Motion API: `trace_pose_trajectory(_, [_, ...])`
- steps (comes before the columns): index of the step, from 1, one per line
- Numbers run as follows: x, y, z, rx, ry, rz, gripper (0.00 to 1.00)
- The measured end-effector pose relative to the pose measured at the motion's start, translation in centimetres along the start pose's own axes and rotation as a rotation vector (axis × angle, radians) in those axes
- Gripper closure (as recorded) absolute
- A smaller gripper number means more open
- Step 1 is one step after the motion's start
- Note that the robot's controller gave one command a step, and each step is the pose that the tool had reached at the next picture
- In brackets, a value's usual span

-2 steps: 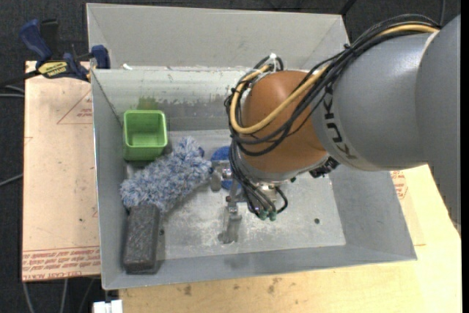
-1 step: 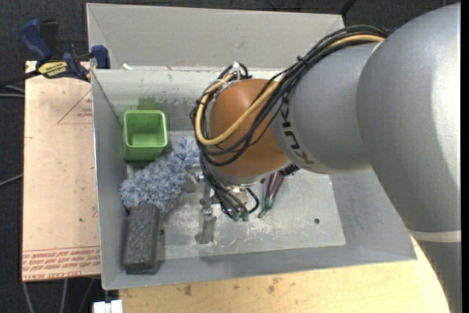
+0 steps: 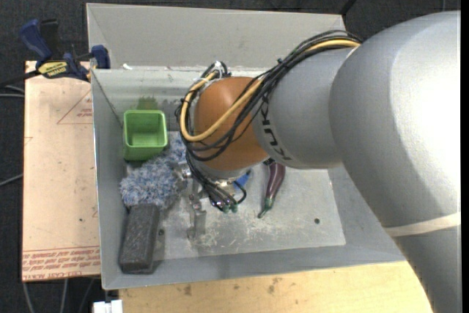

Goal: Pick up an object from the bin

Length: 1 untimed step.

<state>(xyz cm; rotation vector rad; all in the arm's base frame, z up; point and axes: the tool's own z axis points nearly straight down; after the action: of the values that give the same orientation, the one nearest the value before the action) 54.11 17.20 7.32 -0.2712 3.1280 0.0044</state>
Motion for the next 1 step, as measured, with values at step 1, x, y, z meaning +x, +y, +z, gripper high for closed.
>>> trace_pose_trajectory(1, [-6.13, 3.92, 0.12, 0.005, -0.006, 0.271, 1.00])
